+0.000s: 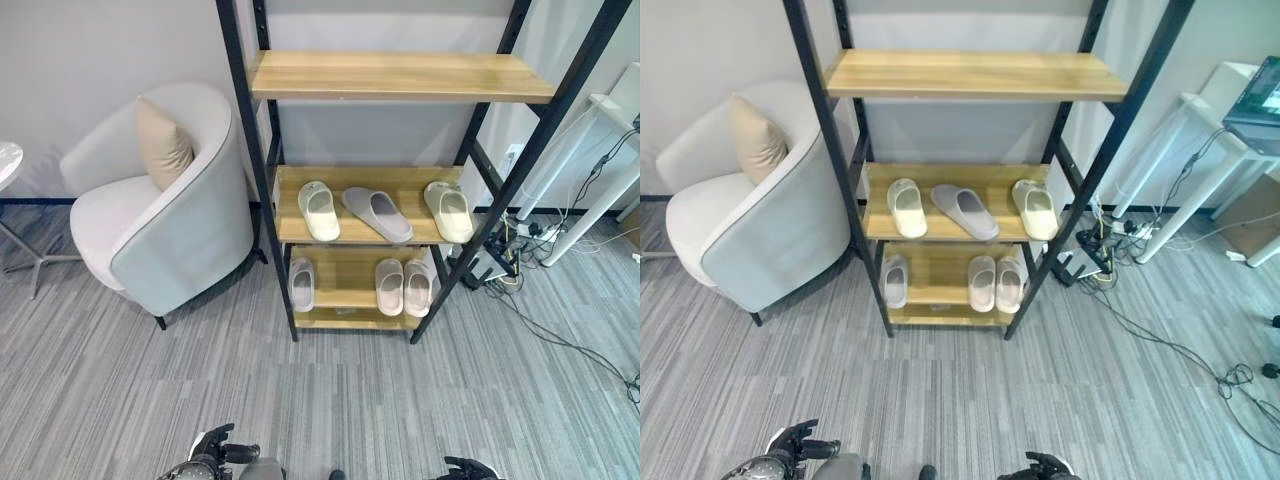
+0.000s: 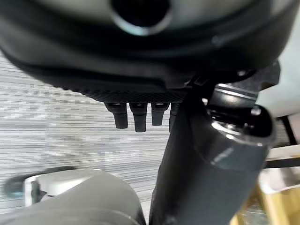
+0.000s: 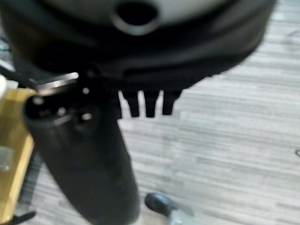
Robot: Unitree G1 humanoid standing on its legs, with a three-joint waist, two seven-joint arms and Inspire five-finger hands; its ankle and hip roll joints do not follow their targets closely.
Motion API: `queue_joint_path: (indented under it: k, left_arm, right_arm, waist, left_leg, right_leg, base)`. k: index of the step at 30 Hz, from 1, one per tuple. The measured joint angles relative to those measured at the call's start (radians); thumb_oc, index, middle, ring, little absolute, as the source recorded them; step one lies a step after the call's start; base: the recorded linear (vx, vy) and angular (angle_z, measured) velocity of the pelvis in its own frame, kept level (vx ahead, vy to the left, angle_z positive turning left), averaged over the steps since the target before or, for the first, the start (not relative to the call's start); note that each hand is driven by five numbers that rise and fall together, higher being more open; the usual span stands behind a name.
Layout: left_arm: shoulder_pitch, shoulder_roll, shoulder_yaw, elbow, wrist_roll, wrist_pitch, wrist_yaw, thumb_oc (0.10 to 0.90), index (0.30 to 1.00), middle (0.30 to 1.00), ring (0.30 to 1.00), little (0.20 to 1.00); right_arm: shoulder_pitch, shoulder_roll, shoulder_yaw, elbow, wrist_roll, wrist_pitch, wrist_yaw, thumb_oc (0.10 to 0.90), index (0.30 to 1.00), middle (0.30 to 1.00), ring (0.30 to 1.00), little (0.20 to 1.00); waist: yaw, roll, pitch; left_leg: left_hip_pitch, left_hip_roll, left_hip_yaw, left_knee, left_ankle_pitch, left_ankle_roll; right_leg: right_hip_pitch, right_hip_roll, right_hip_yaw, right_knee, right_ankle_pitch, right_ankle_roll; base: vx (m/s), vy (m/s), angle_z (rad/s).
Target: Arrange the slippers neatly on the shoe rack.
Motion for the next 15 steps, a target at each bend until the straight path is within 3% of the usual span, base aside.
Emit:
queue_joint_path:
  k: [1, 2, 3, 4, 5, 8, 9, 10, 11, 13, 15]
  left_arm:
    - [0.002, -0.006, -0.001, -0.003, -0.001, -0.001, -0.001, 0.800, 0.900, 0.900, 0.900, 0.900]
    - [-0.002, -0.009, 0.002, -0.009, -0.010, -0.001, -0.001, 0.800, 0.900, 0.900, 0.900, 0.900]
    - [0.003, -0.010, 0.003, -0.009, -0.009, 0.000, 0.001, 0.800, 0.900, 0.900, 0.900, 0.900]
    - [0.000, -0.008, -0.018, -0.001, 0.001, 0.000, 0.003, 0.800, 0.900, 0.900, 0.900, 0.900]
    - [-0.008, -0.009, -0.025, 0.004, 0.001, 0.000, 0.004, 0.800, 0.900, 0.900, 0.900, 0.900]
    - [0.008, -0.017, -0.028, 0.006, 0.002, 0.000, 0.005, 0.800, 0.900, 0.900, 0.900, 0.900]
    - [0.020, -0.007, -0.030, 0.015, 0.004, 0.000, 0.008, 0.800, 0.900, 0.900, 0.900, 0.900]
    - [0.026, 0.007, -0.030, 0.033, 0.023, 0.012, 0.020, 0.800, 0.900, 0.900, 0.900, 0.900]
    - [0.026, 0.012, -0.031, 0.037, 0.026, 0.019, 0.021, 0.800, 0.900, 0.900, 0.900, 0.900]
    - [0.020, 0.015, -0.031, 0.049, 0.043, 0.025, 0.019, 0.800, 0.900, 0.900, 0.900, 0.900]
    - [0.040, 0.020, -0.032, 0.057, 0.043, 0.039, 0.018, 0.800, 0.900, 0.900, 0.900, 0.900]
  right_arm:
    - [0.006, 0.001, 0.017, -0.001, 0.000, -0.003, 0.000, 0.800, 0.900, 0.900, 0.900, 0.900]
    - [-0.003, 0.003, 0.027, -0.005, -0.002, -0.002, -0.002, 0.800, 0.900, 0.900, 0.900, 0.900]
    - [0.006, 0.005, 0.046, -0.004, -0.004, -0.004, -0.003, 0.800, 0.900, 0.900, 0.900, 0.900]
    - [0.006, 0.013, 0.058, -0.001, -0.014, 0.003, -0.006, 0.800, 0.900, 0.900, 0.900, 0.900]
    - [0.005, 0.017, 0.059, -0.001, -0.017, 0.003, -0.005, 0.800, 0.900, 0.900, 0.900, 0.900]
    - [0.020, 0.022, 0.058, 0.004, -0.034, -0.001, -0.004, 0.800, 0.900, 0.900, 0.900, 0.900]
    - [0.023, 0.035, 0.057, 0.005, -0.039, -0.002, -0.004, 0.800, 0.900, 0.900, 0.900, 0.900]
    - [0.035, 0.054, 0.057, 0.007, -0.043, -0.006, -0.004, 0.800, 0.900, 0.900, 0.900, 0.900]
    - [0.035, 0.060, 0.056, 0.006, -0.045, -0.010, -0.004, 0.800, 0.900, 0.900, 0.900, 0.900]
    - [0.034, 0.075, 0.034, 0.010, -0.048, -0.008, -0.003, 0.800, 0.900, 0.900, 0.900, 0.900]
    - [0.035, 0.087, 0.035, 0.007, -0.049, -0.008, -0.001, 0.800, 0.900, 0.900, 0.900, 0.900]
  waist:
    - [0.000, 0.015, 0.008]
    - [0.000, 0.020, 0.020]
    - [0.001, 0.013, 0.018]
    - [0.003, 0.023, 0.016]
    - [0.006, 0.027, 0.017]
    - [0.048, 0.054, 0.009]
    - [0.048, 0.031, -0.005]
    - [0.045, -0.001, -0.028]
    - [0.044, -0.012, -0.034]
    - [0.043, -0.021, -0.043]
    - [0.045, -0.006, -0.049]
  left_leg:
    - [0.001, -0.009, 0.010, -0.115, 0.006, -0.002]
    - [-0.012, -0.013, 0.013, -0.152, 0.024, -0.002]
    - [0.001, -0.024, 0.011, -0.247, 0.030, -0.005]
    - [0.013, -0.031, 0.007, -0.374, 0.077, 0.002]
    - [0.011, -0.033, 0.002, -0.418, 0.093, 0.002]
    - [0.067, -0.027, -0.019, -0.484, 0.163, 0.065]
    - [0.081, -0.049, -0.004, -0.475, 0.198, 0.086]
    - [0.108, -0.087, -0.001, -0.493, 0.198, 0.115]
    - [0.119, -0.098, 0.000, -0.503, 0.189, 0.124]
    - [0.150, -0.122, 0.009, -0.527, 0.167, 0.144]
    - [0.185, -0.118, 0.010, -0.554, 0.157, 0.173]
  right_leg:
    - [0.019, 0.004, 0.006, 0.001, -0.009, 0.011]
    - [0.038, 0.005, 0.005, 0.000, -0.025, 0.025]
    - [0.049, 0.003, 0.004, 0.000, -0.041, 0.030]
    - [0.073, 0.007, 0.011, 0.000, -0.068, 0.047]
    - [0.081, 0.007, 0.020, 0.000, -0.082, 0.050]
    - [0.149, 0.009, 0.076, 0.000, -0.133, 0.096]
    - [0.172, -0.013, 0.086, 0.000, -0.161, 0.113]
    - [0.169, -0.054, 0.082, 0.033, -0.191, 0.148]
    - [0.161, -0.065, 0.081, 0.057, -0.198, 0.159]
    - [0.144, -0.090, 0.092, 0.130, -0.199, 0.169]
    - [0.079, -0.092, 0.087, 0.278, -0.239, 0.225]
  base:
    - [0.33, 0.039, -0.15]
    - [0.46, 0.060, -0.15]
    - [0.33, 0.058, -0.04]
    - [0.32, 0.062, -0.07]
    - [0.31, 0.082, -0.22]
    - [0.27, 0.111, -0.44]
    - [0.28, 0.164, -0.33]
    - [0.28, 0.171, -0.12]
    - [0.36, 0.222, 0.01]
    - [0.20, 0.150, 0.00]
    - [0.09, 0.130, -0.11]
